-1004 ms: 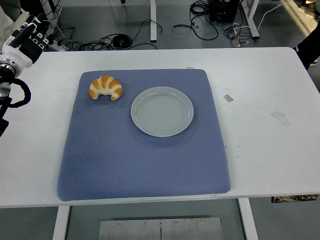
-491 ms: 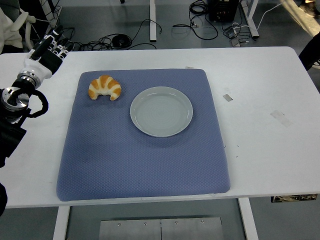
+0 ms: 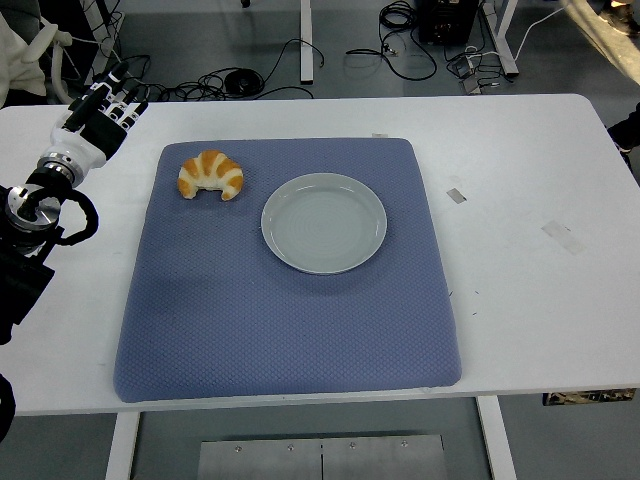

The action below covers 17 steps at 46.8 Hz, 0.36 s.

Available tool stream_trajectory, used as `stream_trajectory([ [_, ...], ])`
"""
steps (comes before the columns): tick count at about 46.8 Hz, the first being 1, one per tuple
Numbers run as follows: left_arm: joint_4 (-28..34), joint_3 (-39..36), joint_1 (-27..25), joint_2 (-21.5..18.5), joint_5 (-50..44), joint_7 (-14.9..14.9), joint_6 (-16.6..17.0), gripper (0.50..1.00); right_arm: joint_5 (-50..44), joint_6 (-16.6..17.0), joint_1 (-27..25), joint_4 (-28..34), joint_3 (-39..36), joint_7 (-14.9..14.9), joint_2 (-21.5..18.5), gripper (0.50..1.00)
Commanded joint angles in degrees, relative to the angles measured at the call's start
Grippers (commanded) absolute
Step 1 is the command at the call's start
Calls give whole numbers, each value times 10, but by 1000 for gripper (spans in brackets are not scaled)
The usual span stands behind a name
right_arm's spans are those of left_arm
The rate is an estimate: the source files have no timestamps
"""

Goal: Place the bread on the table

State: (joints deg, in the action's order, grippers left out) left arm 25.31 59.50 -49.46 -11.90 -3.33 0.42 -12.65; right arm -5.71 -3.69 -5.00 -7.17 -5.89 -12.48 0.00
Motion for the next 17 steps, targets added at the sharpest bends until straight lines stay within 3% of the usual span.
stream_trajectory([
  [1,0,0,1,0,-1,0,0,981,0,0,0,-3,-2,0,0,1000],
  [17,0,0,1,-1,-2,2,0,981,0,0,0,-3,-9,0,0,1000],
])
